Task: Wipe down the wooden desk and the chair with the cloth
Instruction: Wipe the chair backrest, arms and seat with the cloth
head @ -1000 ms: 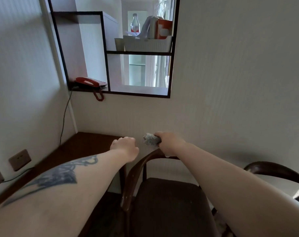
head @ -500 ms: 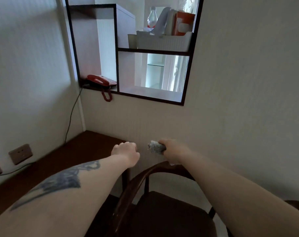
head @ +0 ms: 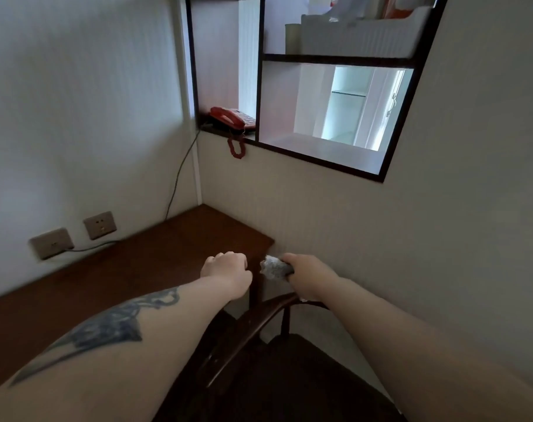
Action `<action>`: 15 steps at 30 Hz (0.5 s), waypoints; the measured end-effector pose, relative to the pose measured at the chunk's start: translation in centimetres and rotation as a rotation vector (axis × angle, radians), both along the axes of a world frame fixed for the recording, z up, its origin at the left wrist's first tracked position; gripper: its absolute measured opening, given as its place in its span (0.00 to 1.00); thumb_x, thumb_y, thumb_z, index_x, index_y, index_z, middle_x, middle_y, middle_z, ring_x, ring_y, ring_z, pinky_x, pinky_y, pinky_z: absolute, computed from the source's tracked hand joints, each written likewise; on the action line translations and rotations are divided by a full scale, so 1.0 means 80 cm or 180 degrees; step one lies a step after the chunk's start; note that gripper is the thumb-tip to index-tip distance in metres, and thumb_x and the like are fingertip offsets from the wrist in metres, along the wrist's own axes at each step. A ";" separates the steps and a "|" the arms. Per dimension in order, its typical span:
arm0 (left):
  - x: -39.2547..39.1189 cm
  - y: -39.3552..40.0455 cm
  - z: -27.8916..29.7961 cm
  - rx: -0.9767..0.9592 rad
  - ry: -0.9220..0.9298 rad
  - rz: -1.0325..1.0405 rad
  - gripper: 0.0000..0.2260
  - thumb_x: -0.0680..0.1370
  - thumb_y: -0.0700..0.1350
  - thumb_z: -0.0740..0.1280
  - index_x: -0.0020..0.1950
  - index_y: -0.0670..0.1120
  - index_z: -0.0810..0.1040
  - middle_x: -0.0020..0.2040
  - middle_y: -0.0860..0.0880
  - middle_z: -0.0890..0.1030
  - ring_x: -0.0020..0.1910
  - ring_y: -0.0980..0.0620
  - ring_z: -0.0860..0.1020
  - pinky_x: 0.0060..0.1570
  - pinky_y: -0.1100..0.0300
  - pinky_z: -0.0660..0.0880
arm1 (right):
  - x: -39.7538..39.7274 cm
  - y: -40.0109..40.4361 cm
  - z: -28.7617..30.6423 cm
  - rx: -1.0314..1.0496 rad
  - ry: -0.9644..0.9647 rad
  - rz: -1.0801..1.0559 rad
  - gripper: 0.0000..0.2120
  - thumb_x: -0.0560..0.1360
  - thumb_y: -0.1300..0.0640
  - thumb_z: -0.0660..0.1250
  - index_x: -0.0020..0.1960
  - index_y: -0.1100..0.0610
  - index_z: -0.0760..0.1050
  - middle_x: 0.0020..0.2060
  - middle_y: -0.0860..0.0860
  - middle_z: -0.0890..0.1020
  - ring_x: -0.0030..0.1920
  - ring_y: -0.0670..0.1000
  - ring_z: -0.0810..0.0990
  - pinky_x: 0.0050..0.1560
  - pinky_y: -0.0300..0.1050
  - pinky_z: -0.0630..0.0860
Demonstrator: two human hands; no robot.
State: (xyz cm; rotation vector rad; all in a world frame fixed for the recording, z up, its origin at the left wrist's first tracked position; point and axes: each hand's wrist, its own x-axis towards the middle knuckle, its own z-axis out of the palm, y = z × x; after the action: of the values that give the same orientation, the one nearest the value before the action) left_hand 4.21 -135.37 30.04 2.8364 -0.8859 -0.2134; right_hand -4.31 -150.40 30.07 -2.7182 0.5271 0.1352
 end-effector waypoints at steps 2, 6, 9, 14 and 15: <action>0.016 0.006 -0.013 0.0040 0.0050 0.0109 0.15 0.81 0.50 0.57 0.66 0.51 0.73 0.64 0.50 0.75 0.62 0.47 0.71 0.62 0.55 0.66 | 0.018 0.001 -0.013 0.0015 0.0065 0.0058 0.23 0.79 0.61 0.60 0.72 0.47 0.67 0.61 0.53 0.77 0.54 0.56 0.79 0.51 0.49 0.79; 0.052 0.016 -0.039 0.0081 0.0155 0.0191 0.14 0.81 0.50 0.57 0.66 0.52 0.73 0.63 0.50 0.75 0.62 0.48 0.72 0.62 0.55 0.66 | 0.055 -0.004 -0.036 0.0104 0.0095 -0.0030 0.22 0.79 0.61 0.59 0.71 0.47 0.67 0.58 0.52 0.78 0.47 0.54 0.79 0.44 0.47 0.80; 0.087 0.018 -0.060 -0.0002 0.0258 0.0234 0.15 0.81 0.49 0.57 0.67 0.52 0.73 0.63 0.50 0.75 0.62 0.47 0.71 0.62 0.55 0.67 | 0.083 -0.010 -0.062 0.0143 0.0159 -0.0120 0.22 0.79 0.60 0.59 0.71 0.46 0.66 0.59 0.52 0.78 0.50 0.54 0.80 0.44 0.47 0.78; 0.125 0.023 -0.141 -0.0203 0.0681 0.0171 0.16 0.81 0.49 0.58 0.67 0.53 0.74 0.64 0.51 0.76 0.62 0.48 0.73 0.62 0.54 0.70 | 0.106 -0.001 -0.133 0.0504 0.0187 -0.0327 0.23 0.79 0.60 0.58 0.72 0.47 0.65 0.61 0.51 0.77 0.53 0.52 0.78 0.45 0.45 0.76; 0.124 0.025 -0.165 -0.0266 0.0809 0.0177 0.16 0.81 0.49 0.58 0.68 0.53 0.73 0.65 0.52 0.75 0.63 0.48 0.73 0.62 0.55 0.70 | 0.106 0.002 -0.153 0.0592 0.0209 -0.0387 0.23 0.79 0.59 0.58 0.73 0.46 0.65 0.63 0.50 0.76 0.55 0.53 0.78 0.47 0.45 0.76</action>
State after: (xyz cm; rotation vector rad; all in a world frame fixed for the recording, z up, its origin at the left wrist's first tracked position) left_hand 14.14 -133.36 16.83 2.6749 -0.7429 -0.5039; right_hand 4.14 -150.28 17.87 -2.5011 0.6626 0.2301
